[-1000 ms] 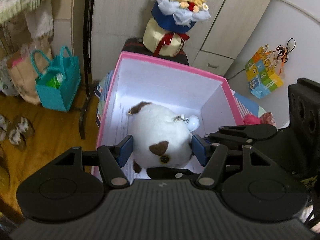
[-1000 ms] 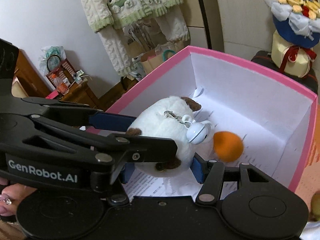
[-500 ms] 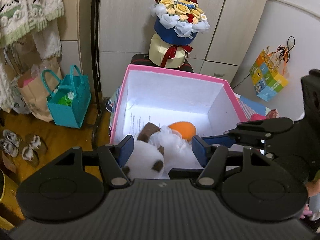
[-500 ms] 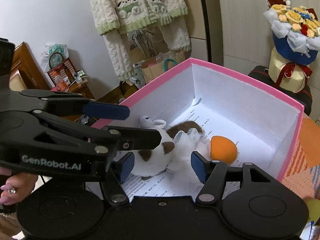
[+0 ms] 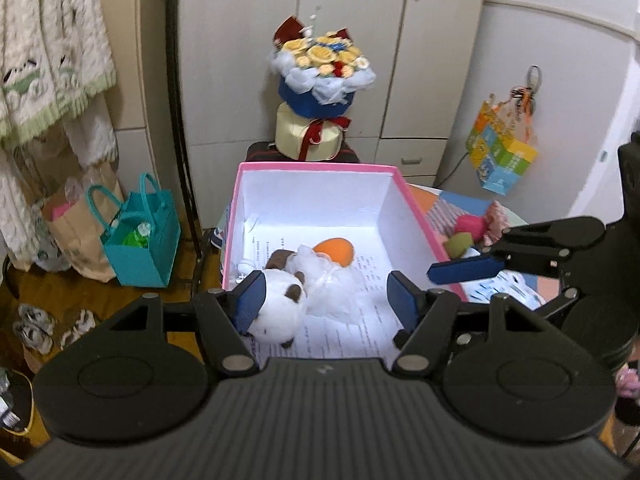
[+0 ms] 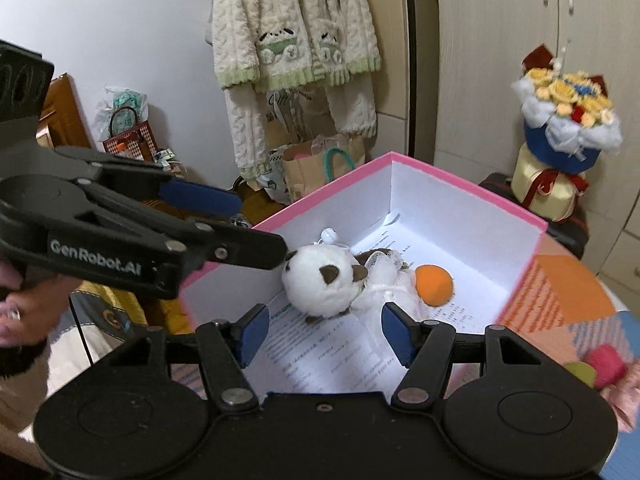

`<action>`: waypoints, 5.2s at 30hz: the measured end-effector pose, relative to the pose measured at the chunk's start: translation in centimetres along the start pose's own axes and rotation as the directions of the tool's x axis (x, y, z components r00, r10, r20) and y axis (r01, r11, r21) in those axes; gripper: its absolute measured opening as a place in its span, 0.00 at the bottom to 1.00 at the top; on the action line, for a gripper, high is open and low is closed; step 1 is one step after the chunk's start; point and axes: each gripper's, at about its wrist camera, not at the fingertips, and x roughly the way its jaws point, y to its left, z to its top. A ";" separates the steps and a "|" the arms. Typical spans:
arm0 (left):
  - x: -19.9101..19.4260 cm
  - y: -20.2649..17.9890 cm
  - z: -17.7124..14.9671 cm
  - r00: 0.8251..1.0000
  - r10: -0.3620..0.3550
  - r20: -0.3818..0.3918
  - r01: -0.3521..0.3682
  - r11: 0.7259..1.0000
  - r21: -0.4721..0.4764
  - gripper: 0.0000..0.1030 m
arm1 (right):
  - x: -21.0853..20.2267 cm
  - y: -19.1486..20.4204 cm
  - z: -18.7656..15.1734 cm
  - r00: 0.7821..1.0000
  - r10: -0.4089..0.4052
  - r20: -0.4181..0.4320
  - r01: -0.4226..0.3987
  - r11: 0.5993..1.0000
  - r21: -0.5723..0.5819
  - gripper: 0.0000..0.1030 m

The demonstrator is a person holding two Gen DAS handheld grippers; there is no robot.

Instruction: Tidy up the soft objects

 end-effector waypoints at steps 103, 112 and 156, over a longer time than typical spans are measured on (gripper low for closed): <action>15.8 -19.0 -10.8 0.987 -0.158 0.026 0.161 0.971 -0.177 0.46 | -1.9 -14.9 -13.8 0.998 -0.065 0.003 0.064 0.995 0.080 0.18; 12.8 -19.0 -11.3 0.981 -0.192 0.035 0.195 0.973 -0.126 0.46 | -4.4 -12.8 -13.9 0.997 -0.076 0.013 0.074 0.992 0.107 0.17; -7.7 -13.0 -10.1 0.988 -0.156 -0.013 0.155 0.960 0.233 0.42 | -13.3 5.4 -7.8 0.999 0.013 0.039 -0.013 1.000 -0.002 0.17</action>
